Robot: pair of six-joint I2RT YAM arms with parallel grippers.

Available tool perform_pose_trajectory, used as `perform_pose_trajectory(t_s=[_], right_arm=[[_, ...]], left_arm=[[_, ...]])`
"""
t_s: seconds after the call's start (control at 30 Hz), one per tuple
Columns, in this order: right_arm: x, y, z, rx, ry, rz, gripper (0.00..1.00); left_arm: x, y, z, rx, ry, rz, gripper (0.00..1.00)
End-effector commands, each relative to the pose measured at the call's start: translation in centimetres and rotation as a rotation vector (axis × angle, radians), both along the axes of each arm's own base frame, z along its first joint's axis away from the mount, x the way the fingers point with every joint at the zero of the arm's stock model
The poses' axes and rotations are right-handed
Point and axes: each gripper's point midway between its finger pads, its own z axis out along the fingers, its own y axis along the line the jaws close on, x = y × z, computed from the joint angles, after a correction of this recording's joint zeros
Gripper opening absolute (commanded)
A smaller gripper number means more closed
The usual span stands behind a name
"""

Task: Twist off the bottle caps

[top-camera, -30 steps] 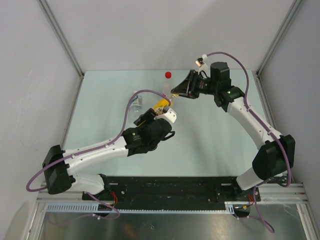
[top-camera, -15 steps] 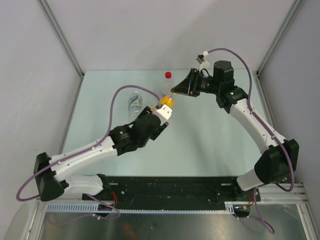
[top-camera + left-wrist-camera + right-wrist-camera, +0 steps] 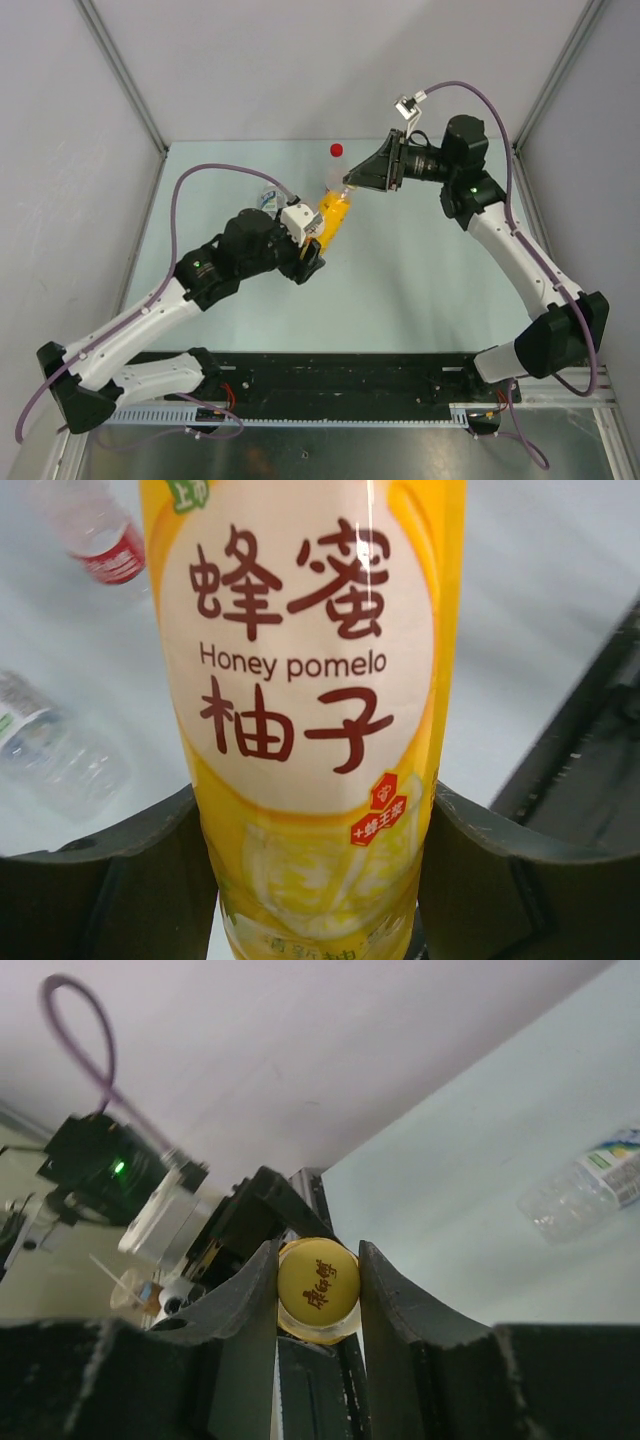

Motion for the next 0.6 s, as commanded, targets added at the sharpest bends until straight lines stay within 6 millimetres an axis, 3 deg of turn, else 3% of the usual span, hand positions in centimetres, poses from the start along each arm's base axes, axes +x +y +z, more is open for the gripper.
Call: perform_pose_trajectory(t_s=[0.0, 0.37, 0.57], right_arm=[[-4.2, -0.6, 3.7, 0.048, -0.207, 0.148, 0.0], [-8.8, -1.6, 6.9, 0.09, -0.412, 0.268, 0.0], [-10.6, -1.8, 7.8, 0.107, -0.497, 0.305, 0.0]], left_arm=[[-3.9, -2.9, 4.9, -0.239, -0.011, -0.289, 0.07], [-10.7, -4.0, 8.4, -0.431, 0.089, -0.734, 0.04], [-12.7, -4.0, 9.8, -0.463, 0.124, -0.894, 0.03]])
